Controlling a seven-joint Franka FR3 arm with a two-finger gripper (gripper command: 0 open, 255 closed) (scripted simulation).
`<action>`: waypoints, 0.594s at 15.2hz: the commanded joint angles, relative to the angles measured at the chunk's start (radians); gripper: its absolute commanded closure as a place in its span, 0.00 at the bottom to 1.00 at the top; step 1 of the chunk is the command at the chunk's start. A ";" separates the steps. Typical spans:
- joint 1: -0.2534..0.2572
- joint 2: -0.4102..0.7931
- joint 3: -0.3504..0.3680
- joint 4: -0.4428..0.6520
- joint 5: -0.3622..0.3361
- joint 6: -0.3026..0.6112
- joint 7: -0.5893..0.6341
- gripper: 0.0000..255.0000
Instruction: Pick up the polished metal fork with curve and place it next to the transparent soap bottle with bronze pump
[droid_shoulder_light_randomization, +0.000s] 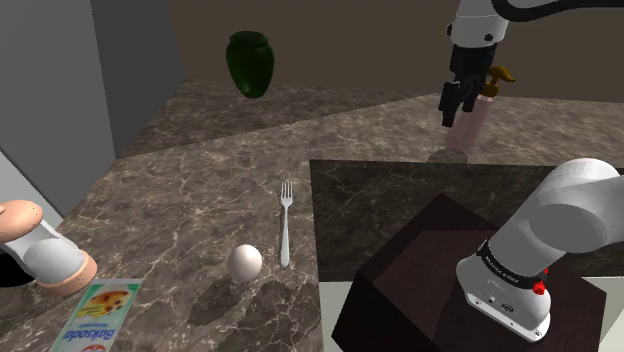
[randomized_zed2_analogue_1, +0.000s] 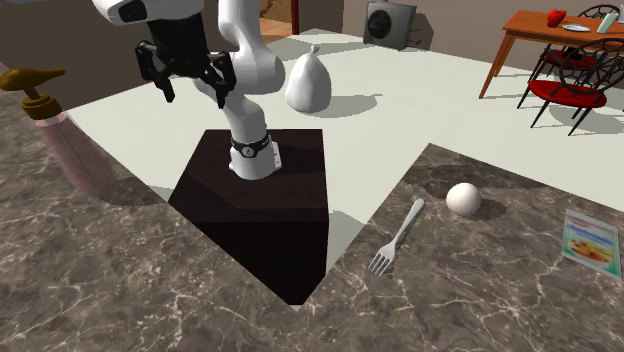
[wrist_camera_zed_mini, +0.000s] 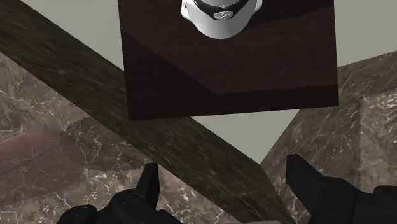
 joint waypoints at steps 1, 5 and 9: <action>0.000 0.000 0.000 0.000 0.000 0.000 0.000 0.00; 0.018 0.001 0.085 -0.053 0.091 0.077 0.149 0.00; 0.036 0.034 0.175 -0.083 0.175 0.168 0.296 0.00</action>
